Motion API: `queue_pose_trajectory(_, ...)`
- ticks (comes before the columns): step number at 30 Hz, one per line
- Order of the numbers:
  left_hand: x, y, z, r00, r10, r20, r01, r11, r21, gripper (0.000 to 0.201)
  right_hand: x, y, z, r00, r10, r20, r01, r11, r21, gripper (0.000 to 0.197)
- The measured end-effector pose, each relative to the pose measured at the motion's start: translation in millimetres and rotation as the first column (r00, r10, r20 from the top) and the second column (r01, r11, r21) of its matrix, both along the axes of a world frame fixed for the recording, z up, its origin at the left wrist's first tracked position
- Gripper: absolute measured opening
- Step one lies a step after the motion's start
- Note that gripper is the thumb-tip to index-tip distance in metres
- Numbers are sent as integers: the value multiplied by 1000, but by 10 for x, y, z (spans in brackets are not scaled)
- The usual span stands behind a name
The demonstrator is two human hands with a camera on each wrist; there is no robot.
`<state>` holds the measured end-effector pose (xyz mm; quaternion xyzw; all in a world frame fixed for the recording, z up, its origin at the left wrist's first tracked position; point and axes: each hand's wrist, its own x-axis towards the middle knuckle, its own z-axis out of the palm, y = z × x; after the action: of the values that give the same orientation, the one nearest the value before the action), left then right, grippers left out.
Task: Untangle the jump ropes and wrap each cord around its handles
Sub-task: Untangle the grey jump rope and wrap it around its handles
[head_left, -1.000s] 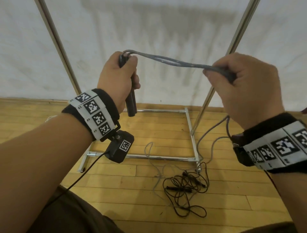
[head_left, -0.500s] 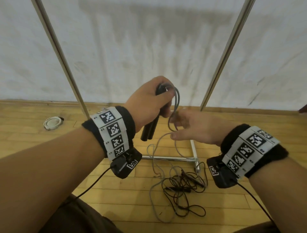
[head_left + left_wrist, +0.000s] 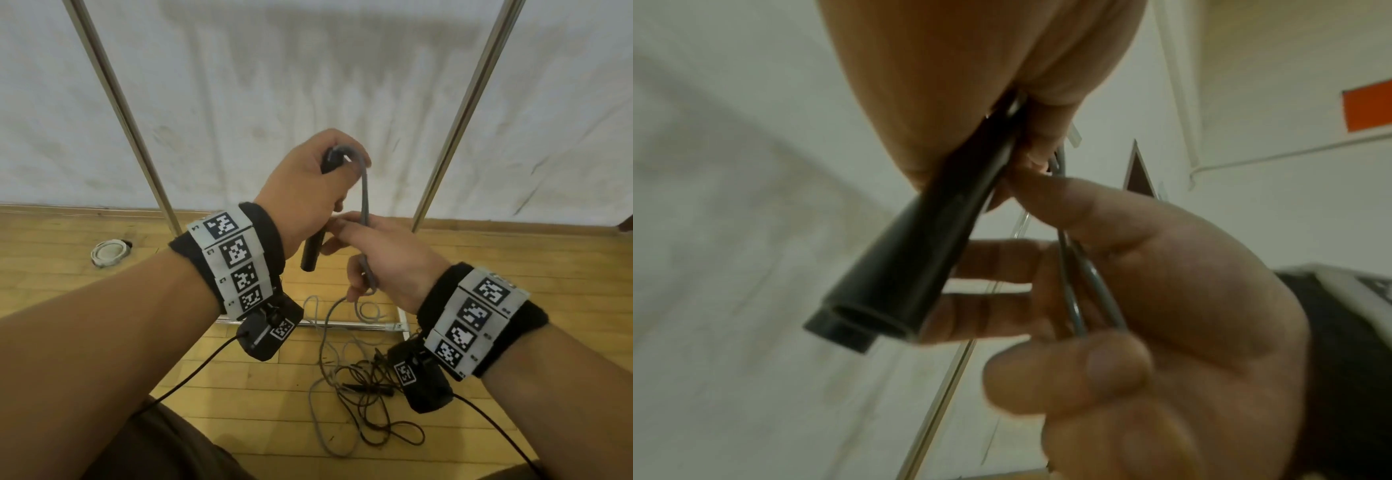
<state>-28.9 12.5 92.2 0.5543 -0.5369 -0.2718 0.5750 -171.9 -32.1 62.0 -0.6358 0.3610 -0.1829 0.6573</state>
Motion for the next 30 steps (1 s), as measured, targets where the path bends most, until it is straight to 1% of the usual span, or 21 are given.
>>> queue_pose_trajectory(5,-18,-12,77,981,118,-156,-131,988,-79,24,100,73,-47,1000,-6,-16,9,986,166,55)
queue_pose_trajectory(7,-46,-16,101,961,153,-231,-179,980,-93,24,127,99,-53,1000,-10,11,8,976,220,63)
queue_pose_trajectory(10,-83,-34,105,917,251,-310,-291,952,-90,17,158,156,-54,991,-39,124,3,961,277,59)
queue_pose_trajectory(13,-91,-42,89,898,359,-254,-385,921,-60,13,174,178,-44,974,-129,188,72,956,284,55)
queue_pose_trajectory(16,-61,-33,77,903,356,-243,-386,918,-88,11,164,138,-32,956,-223,189,163,944,287,53)
queue_pose_trajectory(19,24,-3,60,932,285,-222,-313,945,-100,9,147,90,-30,950,-253,180,208,949,239,47)
queue_pose_trajectory(21,123,14,35,962,213,-170,-235,965,-120,7,120,48,-43,947,-271,175,234,951,202,44)
queue_pose_trajectory(22,190,20,18,974,200,-103,-212,969,-130,8,101,20,-49,945,-278,174,246,952,184,42)
queue_pose_trajectory(23,264,29,2,978,208,4,-206,970,-131,10,77,-11,-52,944,-284,170,257,953,162,40)
queue_pose_trajectory(24,342,40,-14,967,219,131,-204,971,-123,11,51,-47,-55,944,-288,160,268,954,136,40)
queue_pose_trajectory(26,491,75,-47,923,191,334,-182,982,-59,10,-5,-125,-60,952,-283,116,278,959,51,39)
queue_pose_trajectory(28,597,122,-52,876,107,471,-154,986,62,10,-48,-204,-75,963,-265,45,268,960,-75,39)
queue_pose_trajectory(30,626,161,-23,797,-7,604,-127,976,179,15,-70,-264,-97,965,-256,-56,239,948,-211,42)
